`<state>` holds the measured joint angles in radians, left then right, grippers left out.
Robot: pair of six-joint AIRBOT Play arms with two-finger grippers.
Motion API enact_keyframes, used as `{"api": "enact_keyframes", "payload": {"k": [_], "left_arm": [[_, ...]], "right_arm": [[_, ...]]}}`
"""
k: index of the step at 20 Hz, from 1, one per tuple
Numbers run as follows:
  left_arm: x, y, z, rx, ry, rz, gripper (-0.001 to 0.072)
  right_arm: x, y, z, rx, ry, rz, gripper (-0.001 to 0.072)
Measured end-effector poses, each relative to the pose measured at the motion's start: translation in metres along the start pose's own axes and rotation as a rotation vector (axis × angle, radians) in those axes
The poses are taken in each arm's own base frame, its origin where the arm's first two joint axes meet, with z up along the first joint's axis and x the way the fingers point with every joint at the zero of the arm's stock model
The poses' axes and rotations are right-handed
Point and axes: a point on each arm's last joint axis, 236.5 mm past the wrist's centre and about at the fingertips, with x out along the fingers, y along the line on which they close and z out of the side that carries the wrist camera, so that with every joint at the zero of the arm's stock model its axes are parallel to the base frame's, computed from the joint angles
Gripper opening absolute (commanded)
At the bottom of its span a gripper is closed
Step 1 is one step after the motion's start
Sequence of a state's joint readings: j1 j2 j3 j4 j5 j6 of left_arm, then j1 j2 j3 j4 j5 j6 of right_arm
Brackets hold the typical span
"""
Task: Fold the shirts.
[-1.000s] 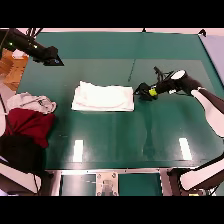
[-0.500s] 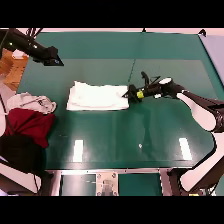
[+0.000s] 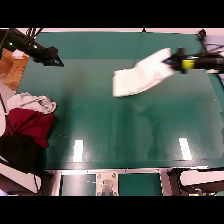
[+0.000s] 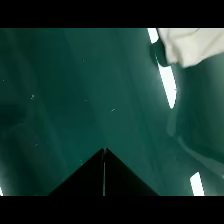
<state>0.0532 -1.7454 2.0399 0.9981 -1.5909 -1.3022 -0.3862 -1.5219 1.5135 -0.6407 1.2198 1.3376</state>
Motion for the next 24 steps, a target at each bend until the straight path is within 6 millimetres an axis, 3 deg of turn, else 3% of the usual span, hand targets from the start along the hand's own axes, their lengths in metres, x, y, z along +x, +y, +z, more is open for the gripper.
{"api": "enact_keyframes", "payload": {"k": [2,5,8,10,13,16,19,24], "left_arm": [[0.000,0.000,0.000,-0.001,0.000,0.001,0.0022],[0.000,0.000,0.000,-0.004,0.000,0.000,0.0022],[0.000,0.000,0.000,-0.005,-0.001,0.000,0.0022],[0.000,0.000,0.001,-0.005,-0.005,0.002,0.0022],[0.000,0.001,0.002,-0.005,-0.008,0.003,0.0022],[0.000,0.001,0.002,-0.005,-0.008,0.002,0.0022],[0.000,0.001,0.002,-0.006,-0.009,0.002,0.0022],[0.000,0.000,0.002,-0.006,-0.010,0.000,0.0022]], "right_arm": [[-0.061,-0.061,0.020,0.085,-0.105,-0.153,0.0010],[-0.150,-0.154,0.015,0.260,-0.229,-0.351,0.0010],[-0.218,-0.235,-0.031,0.480,-0.304,-0.486,0.0010],[-0.248,-0.277,-0.072,0.622,-0.354,-0.548,0.0010],[-0.267,-0.321,-0.137,0.810,-0.416,-0.606,0.0010],[-0.264,-0.345,-0.186,0.932,-0.440,-0.638,0.0010],[-0.256,-0.359,-0.215,0.987,-0.443,-0.671,0.0011],[-0.256,-0.367,-0.241,1.005,-0.412,-0.738,0.0011]]}}
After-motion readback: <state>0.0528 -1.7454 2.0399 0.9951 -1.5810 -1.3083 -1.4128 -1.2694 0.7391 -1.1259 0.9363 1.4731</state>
